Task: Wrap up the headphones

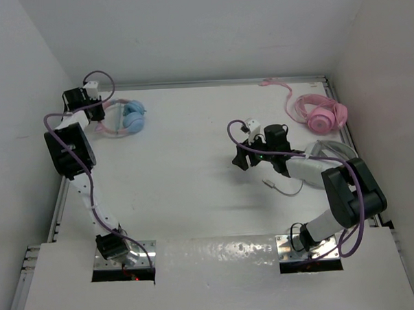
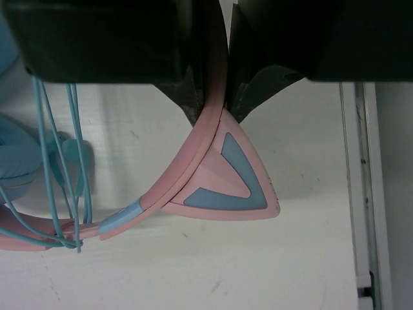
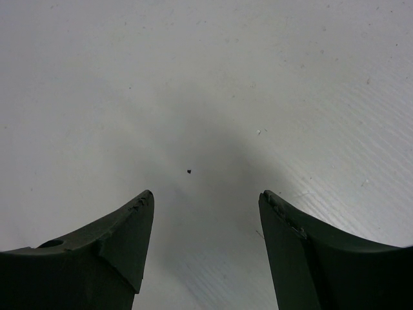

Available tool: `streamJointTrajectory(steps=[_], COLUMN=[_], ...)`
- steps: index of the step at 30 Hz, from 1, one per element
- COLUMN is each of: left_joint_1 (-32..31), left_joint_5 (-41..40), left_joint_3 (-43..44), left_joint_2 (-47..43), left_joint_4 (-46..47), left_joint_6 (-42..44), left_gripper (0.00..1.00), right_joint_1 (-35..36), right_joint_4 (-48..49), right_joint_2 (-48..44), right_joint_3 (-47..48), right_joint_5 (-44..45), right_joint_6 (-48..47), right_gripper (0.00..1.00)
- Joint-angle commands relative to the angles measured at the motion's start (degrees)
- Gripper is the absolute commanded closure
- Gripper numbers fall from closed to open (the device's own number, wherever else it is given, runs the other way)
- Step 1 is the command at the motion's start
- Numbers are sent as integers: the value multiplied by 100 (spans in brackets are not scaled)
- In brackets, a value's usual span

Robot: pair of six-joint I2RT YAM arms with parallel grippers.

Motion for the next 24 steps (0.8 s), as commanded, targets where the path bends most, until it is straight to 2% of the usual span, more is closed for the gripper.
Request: streamJointTrajectory(steps=[1,3,4,7,9,10,13,19,22,24], left_joint_1=[69,69,69,78,96,104,140,157,254,289], left_joint_5=[-191,-331,-367,-411,-402,-394,-367,-244,-515,-630], left_joint_3=[770,1009,1193,1422,1406,1388,1204,1081,616,-69], left_joint_2=[327,565,635,759,680,636,329,-391,-1206,-1621], left_joint_4=[81,-33,-77,-244,-245,-244,-104,-489,-526,-456], left_joint_6=[-242,-286,-330,-391,-435,-497,-550,-533,-532,-445], left_gripper=[87,77,69,57,50,42,29,24,23,23], right_joint_1=[55,73,81,99,108,125,143,152,152,152], right_joint_4=[15,-20,-47,-152,-187,-214,-275,-214,-240,-144], right_joint_2=[-14,-14,-23,-23,-14,-23,-32,-111,-146,-268], right_joint_3=[239,248,257,292,327,336,362,310,284,170], right_joint_5=[46,54,63,72,72,72,55,-42,107,326], right_joint_6=[-81,-90,-107,-142,-160,-169,-186,16,191,288], right_gripper=[35,35,35,35,35,35,35,34,32,29])
